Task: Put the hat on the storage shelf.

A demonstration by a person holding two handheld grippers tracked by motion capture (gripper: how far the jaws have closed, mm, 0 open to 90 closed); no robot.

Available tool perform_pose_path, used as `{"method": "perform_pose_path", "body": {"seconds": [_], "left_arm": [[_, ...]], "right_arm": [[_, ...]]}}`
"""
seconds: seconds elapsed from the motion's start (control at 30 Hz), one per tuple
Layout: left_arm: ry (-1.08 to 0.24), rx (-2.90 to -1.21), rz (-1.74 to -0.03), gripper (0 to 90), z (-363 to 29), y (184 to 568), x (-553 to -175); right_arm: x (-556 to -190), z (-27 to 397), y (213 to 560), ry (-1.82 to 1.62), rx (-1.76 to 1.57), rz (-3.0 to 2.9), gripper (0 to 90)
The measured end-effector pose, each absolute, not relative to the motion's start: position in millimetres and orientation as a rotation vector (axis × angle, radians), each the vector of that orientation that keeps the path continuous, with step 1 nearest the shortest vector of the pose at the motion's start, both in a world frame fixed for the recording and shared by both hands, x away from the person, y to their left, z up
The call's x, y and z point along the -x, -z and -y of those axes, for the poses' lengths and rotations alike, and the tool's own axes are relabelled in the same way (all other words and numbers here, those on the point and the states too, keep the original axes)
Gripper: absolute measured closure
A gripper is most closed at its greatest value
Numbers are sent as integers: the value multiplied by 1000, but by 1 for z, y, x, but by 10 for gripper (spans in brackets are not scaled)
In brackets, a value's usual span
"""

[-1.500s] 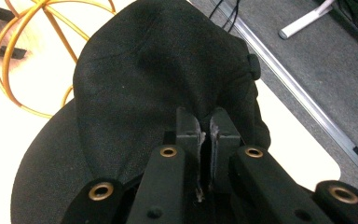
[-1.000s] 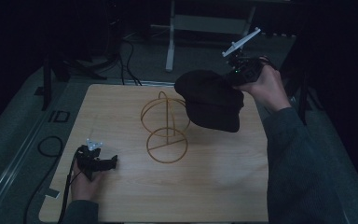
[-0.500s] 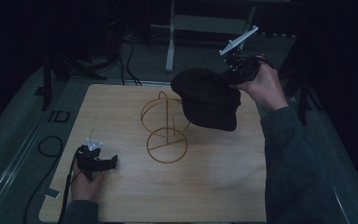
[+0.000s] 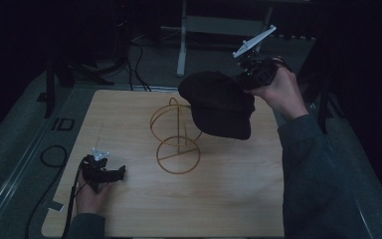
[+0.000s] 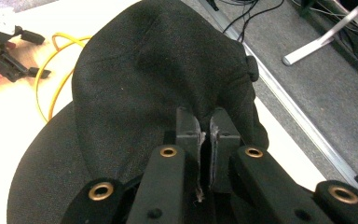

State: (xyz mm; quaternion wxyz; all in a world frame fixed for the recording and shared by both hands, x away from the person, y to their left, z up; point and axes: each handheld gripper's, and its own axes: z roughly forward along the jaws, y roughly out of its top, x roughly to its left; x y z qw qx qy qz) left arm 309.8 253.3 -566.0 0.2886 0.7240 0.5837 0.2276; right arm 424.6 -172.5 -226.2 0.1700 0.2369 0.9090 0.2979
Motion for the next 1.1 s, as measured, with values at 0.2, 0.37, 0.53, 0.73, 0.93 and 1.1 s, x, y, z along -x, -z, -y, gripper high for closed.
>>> {"method": "perform_pose_path", "body": {"seconds": [0.2, 0.37, 0.53, 0.73, 0.93, 1.1], "left_arm": [[-608, -1934, -1559, 19, -253, 566, -310], [-608, -1934, -1559, 19, -253, 566, -310], [-608, -1934, -1559, 19, -253, 566, -310], [-608, -1934, -1559, 18, -253, 566, -310], [-608, -1934, -1559, 18, -253, 566, -310], [-608, -1934, -1559, 19, -253, 566, -310]], "right_arm": [[-423, 167, 227, -854, -657, -2590, 851], [-422, 164, 227, -866, -643, -2591, 851], [-420, 160, 225, -867, -634, -2594, 852], [-419, 156, 225, -869, -620, -2596, 851], [-417, 152, 224, -872, -611, -2595, 851], [-416, 150, 223, -881, -602, -2596, 851]]}}
